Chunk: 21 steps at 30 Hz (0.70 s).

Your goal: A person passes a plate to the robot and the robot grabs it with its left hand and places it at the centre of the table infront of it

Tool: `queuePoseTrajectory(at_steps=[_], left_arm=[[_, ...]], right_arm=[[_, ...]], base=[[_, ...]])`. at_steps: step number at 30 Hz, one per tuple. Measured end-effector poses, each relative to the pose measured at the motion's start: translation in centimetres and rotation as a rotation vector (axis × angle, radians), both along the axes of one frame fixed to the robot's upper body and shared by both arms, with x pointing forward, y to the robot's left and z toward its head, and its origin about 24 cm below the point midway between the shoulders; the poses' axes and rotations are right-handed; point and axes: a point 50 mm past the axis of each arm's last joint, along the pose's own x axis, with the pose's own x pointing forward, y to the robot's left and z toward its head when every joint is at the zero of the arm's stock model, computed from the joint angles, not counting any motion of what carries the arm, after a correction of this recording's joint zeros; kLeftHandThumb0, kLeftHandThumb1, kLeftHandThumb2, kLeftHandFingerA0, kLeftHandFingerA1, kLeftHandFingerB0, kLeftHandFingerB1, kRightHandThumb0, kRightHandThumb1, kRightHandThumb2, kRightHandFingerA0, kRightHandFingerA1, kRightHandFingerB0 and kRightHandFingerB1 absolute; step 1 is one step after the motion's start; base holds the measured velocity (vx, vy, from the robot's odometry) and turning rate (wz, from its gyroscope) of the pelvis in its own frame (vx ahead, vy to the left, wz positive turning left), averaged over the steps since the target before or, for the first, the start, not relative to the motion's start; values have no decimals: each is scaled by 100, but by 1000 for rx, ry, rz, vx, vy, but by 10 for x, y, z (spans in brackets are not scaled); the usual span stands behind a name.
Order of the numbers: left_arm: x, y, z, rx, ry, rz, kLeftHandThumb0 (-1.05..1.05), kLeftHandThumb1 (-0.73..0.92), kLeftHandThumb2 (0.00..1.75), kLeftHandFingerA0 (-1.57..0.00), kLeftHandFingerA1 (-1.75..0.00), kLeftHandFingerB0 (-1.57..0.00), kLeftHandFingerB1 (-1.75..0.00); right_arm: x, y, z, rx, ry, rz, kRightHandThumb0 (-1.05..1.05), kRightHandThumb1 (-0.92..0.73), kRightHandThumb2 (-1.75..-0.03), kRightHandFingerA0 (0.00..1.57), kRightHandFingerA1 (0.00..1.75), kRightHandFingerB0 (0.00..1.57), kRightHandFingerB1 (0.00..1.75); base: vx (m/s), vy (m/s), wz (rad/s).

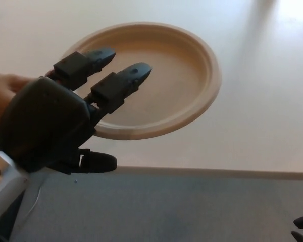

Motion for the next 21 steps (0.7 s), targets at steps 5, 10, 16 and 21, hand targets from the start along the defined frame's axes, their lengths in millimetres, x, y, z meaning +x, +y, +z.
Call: queuePoseTrajectory(at_steps=[5, 10, 16, 21], left_arm=[[14, 3, -10, -1, 2, 63, -51, 56, 73, -49, -47, -12, -36], [34, 4, -18, -8, -24, 120, -63, 52, 78, -38, -47, -6, -34], [55, 2, -24, 21, -53, 175, -22, 52, 96, -100, -109, -12, -47], [67, 1, -23, 28, -102, 184, -18, 66, 59, -99, -154, -49, -36]], right_arm=[[-2, 0, -1, 3, 7, 2, -75, -76, -63, 57, 78, 39, 53], [-2, 0, -1, 3, 8, 2, -75, -76, -63, 52, 74, 40, 53], [-1, 0, -1, 3, 10, 4, -74, -77, -63, 54, 68, 40, 51], [2, 1, 1, -1, 5, 14, -74, -77, -63, 57, 78, 40, 53]], base=[[0, 0, 0], [0, 0, 0], [0, 0, 0], [0, 0, 0]])
